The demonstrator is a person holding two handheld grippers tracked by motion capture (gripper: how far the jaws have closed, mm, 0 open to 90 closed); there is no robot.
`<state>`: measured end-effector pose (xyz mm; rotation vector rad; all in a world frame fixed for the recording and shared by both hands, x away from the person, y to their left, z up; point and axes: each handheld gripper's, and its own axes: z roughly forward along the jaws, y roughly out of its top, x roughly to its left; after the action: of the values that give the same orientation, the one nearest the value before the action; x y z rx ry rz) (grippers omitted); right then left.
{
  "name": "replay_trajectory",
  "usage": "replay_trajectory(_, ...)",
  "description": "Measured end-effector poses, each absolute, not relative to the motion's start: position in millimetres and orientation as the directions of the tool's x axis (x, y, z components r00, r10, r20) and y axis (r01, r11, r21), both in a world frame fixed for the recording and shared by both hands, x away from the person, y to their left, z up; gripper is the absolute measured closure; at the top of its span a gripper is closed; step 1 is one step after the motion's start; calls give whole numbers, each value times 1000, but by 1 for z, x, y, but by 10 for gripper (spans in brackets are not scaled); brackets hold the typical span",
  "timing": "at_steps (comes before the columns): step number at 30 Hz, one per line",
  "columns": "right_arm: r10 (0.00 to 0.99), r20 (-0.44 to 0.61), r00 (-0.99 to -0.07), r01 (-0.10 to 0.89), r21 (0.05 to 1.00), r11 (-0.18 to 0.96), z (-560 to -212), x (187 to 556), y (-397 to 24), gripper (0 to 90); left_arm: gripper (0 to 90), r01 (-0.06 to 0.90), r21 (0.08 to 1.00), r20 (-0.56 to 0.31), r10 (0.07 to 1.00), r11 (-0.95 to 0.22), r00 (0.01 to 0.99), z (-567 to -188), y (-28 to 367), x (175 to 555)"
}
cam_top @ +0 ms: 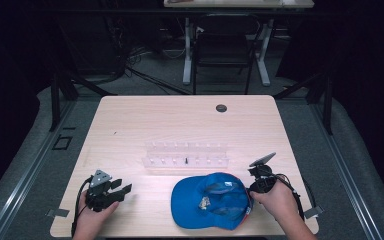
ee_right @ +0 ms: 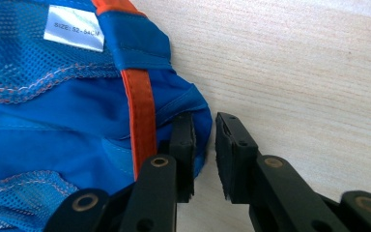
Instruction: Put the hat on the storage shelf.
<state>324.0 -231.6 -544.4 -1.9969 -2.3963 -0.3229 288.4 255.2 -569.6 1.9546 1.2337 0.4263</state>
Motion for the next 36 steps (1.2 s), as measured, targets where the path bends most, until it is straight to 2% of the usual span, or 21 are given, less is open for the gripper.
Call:
replay_trajectory(6, 974, 72, -215, 970, 130, 204, -543, 325, -224, 836, 515, 610, 759, -117, 874, -228, 472, -571, 255, 289)
replay_trajectory(11, 973, 95, -212, 971, 133, 198, -544, 325, -223, 898, 516, 611, 758, -117, 875, -227, 470, -571, 256, 289)
replay_trajectory(23, 965, 165, -203, 975, 128, 183, -534, 325, -232, 900, 517, 614, 757, -115, 878, -226, 465, -572, 255, 290)
replay_trajectory(26, 966, 171, -194, 972, 164, 167, -524, 323, -235, 900, 519, 614, 756, -115, 877, -227, 466, -572, 255, 290)
replay_trajectory(36, 964, 145, -222, 964, 181, 194, -489, 320, -242, 900, 520, 614, 755, -113, 877, -231, 468, -572, 255, 289)
